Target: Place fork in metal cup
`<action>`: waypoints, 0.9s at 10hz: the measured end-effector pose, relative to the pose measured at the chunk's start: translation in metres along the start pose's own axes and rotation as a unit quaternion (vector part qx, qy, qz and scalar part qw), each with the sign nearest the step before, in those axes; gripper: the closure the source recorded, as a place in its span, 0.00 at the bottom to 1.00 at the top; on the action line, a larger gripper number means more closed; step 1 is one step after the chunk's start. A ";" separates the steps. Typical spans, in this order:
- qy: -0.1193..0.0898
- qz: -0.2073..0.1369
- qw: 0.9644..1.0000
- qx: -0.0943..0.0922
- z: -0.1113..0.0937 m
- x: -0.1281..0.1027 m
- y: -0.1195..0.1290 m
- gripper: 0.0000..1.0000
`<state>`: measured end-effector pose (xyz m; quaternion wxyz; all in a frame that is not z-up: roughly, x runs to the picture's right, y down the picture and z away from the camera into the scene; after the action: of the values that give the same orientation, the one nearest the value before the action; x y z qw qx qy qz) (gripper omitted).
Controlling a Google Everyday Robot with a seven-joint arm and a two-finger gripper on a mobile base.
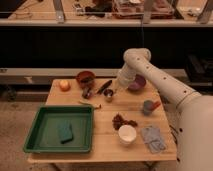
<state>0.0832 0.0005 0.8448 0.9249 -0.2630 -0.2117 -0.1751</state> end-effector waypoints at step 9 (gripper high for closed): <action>-0.006 -0.010 1.000 -0.006 0.004 -0.002 0.001 0.96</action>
<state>0.0808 0.0035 0.8466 0.9202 -0.2675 -0.2189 -0.1839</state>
